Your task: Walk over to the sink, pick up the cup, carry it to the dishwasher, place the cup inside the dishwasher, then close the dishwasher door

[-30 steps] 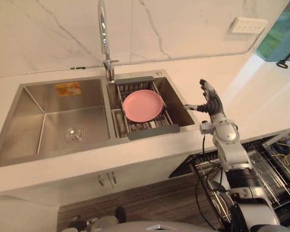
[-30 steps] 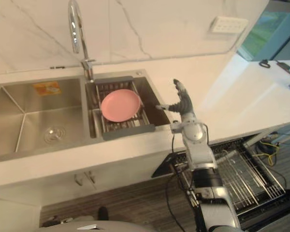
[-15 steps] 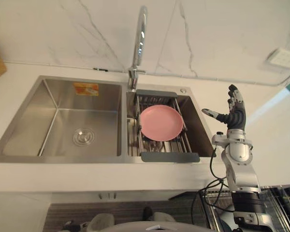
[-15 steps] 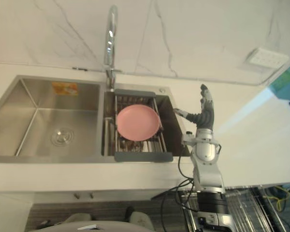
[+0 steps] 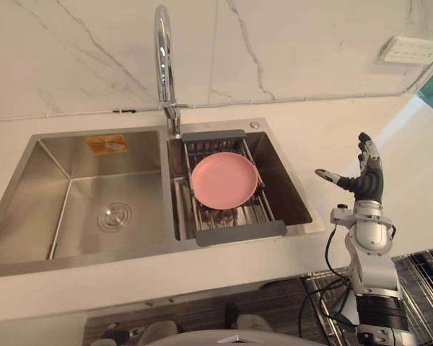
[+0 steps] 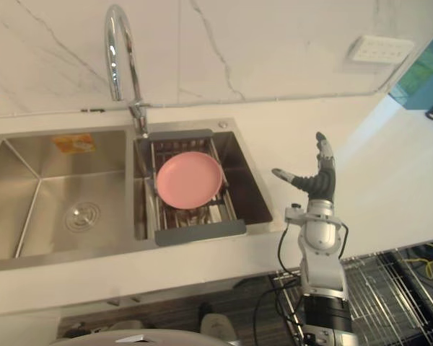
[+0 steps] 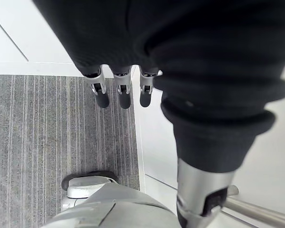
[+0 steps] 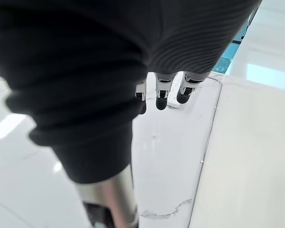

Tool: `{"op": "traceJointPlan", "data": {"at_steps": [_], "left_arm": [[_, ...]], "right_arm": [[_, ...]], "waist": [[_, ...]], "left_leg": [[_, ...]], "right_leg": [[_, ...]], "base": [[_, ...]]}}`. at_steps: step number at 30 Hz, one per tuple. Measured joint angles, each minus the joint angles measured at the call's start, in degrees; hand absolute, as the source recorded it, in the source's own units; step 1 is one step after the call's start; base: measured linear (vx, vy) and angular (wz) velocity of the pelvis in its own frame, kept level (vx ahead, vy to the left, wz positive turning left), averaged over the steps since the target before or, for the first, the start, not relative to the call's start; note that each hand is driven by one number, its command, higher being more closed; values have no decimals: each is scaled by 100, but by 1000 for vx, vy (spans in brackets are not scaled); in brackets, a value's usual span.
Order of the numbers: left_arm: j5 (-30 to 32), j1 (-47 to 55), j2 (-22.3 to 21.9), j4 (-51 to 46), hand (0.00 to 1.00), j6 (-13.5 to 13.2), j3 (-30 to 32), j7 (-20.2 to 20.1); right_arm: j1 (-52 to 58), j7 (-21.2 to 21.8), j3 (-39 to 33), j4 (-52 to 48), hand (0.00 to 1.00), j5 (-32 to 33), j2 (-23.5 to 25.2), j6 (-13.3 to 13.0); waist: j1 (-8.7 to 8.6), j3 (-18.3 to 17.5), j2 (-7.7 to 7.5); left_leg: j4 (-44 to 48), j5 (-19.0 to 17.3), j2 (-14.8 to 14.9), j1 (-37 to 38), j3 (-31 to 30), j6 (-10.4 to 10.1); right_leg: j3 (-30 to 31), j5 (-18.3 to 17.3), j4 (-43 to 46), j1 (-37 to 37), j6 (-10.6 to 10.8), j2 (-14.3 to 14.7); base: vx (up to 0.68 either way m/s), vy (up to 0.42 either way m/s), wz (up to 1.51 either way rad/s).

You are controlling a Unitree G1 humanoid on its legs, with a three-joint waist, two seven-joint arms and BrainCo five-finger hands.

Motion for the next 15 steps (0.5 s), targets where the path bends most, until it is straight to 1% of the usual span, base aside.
{"op": "traceJointPlan", "data": {"at_steps": [3,5,7,8,9,10,11,12,14,15], "left_arm": [[-18,-2,-34,30,0,38,-12,5],[-79,-9,-43,48,0,102,-47,19],[-479,-28,-93,193,0,177,-55,81],[-652,-23,-128,200,0,272,-52,107],[-705,-27,-139,201,0,319,-52,116],[-804,-23,-154,220,0,376,-51,133],[-849,-24,-157,254,0,414,-44,152],[-953,-28,-150,256,0,516,-43,205],[-1122,-24,-145,262,0,636,-41,241],[-1148,-26,-144,287,0,664,-15,233]], "right_arm": [[7,18,77,-9,0,136,19,-4],[55,107,220,-12,0,460,80,-16],[62,151,491,-12,0,975,351,-57],[67,157,604,-12,0,1204,540,-69],[61,158,632,-12,0,1307,633,-98],[53,153,682,-12,0,1518,787,-173],[53,142,707,-12,0,1670,875,-224],[54,140,729,-16,0,1881,928,-282],[51,143,723,-27,0,2132,920,-300],[54,151,712,-50,0,2145,915,-296]], "waist": [[-4,-53,3],[10,-110,-10],[63,-137,-16],[140,-187,-31],[172,-196,-34],[246,-199,-40],[269,-212,-47],[261,-215,-51],[243,-217,-45],[223,-218,-46]], "left_leg": [[-121,89,-49,-5,-58,20],[-325,220,-100,15,-120,22],[-533,330,-93,113,-67,-4],[-689,410,-69,171,34,-25],[-756,445,-64,202,54,-46],[-876,488,-30,269,190,-88],[-934,507,21,298,319,-118],[-1032,553,80,354,487,-185],[-1176,620,136,444,691,-242],[-1252,657,140,520,733,-247]], "right_leg": [[-91,20,-64,3,1,-50],[-161,69,-162,15,9,-109],[-275,197,-444,167,1,-121],[-363,250,-580,215,-9,-137],[-493,287,-657,263,-2,-174],[-819,390,-824,360,-14,-242],[-925,482,-968,426,-5,-245],[-972,572,-1143,516,-18,-229],[-978,612,-1227,570,-11,-211],[-953,612,-1227,559,-10,-199]], "base": [[-1,1,12],[3,-10,22],[12,-38,7],[18,-47,1],[24,-54,-6],[29,-59,-4],[36,-88,-1],[33,-82,6],[46,-72,1],[54,-56,-15]]}}
